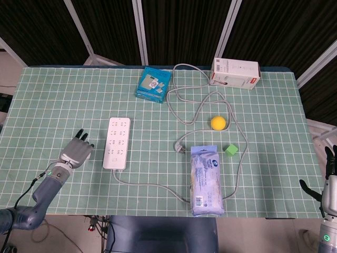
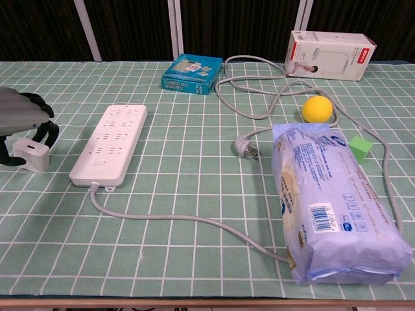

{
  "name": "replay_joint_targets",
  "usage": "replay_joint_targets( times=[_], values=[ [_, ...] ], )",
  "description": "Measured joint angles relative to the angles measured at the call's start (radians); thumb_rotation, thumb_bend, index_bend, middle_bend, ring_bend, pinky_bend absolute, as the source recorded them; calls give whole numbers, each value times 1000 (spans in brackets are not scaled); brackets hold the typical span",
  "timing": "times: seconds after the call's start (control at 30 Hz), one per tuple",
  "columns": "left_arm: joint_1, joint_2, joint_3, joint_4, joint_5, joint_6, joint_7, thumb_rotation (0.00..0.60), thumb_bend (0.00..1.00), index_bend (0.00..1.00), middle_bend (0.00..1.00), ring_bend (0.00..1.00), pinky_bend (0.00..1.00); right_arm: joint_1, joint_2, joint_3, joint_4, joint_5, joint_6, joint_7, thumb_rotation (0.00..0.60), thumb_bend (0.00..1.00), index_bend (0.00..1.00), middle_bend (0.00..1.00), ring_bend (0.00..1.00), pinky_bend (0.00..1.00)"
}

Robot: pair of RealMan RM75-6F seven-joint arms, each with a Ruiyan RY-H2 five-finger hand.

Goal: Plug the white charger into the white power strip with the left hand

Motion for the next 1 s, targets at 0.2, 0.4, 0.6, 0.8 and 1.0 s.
replay_joint_targets(
  times=[0.2, 0.4, 0.6, 0.8, 1.0],
  values=[
    [4, -6, 1, 13, 7, -2, -2, 600, 287, 412, 439, 99, 74, -3, 1, 4, -6, 7, 1, 5, 600, 129, 6, 0, 0, 0],
    [5, -9, -1, 17, 14, -4, -4, 600, 294, 418, 448, 101, 76, -2, 0, 4, -7, 8, 0, 3, 600, 130, 6, 0, 0, 0],
    [6, -12, -1, 24, 23, -8, -7, 600, 347, 452, 482, 121, 92, -3, 0, 4, -9, 7, 0, 5, 600, 129, 6, 0, 0, 0],
    [10, -17, -1, 34, 40, -3, -9, 600, 383, 484, 502, 144, 117, -4, 2, 4, -14, 11, -3, 9, 600, 130, 7, 0, 0, 0],
    [18, -16, -7, 37, 70, 13, -28, 600, 389, 496, 515, 159, 124, -6, 1, 6, -15, 12, 1, 9, 600, 129, 7, 0, 0, 0]
  ],
)
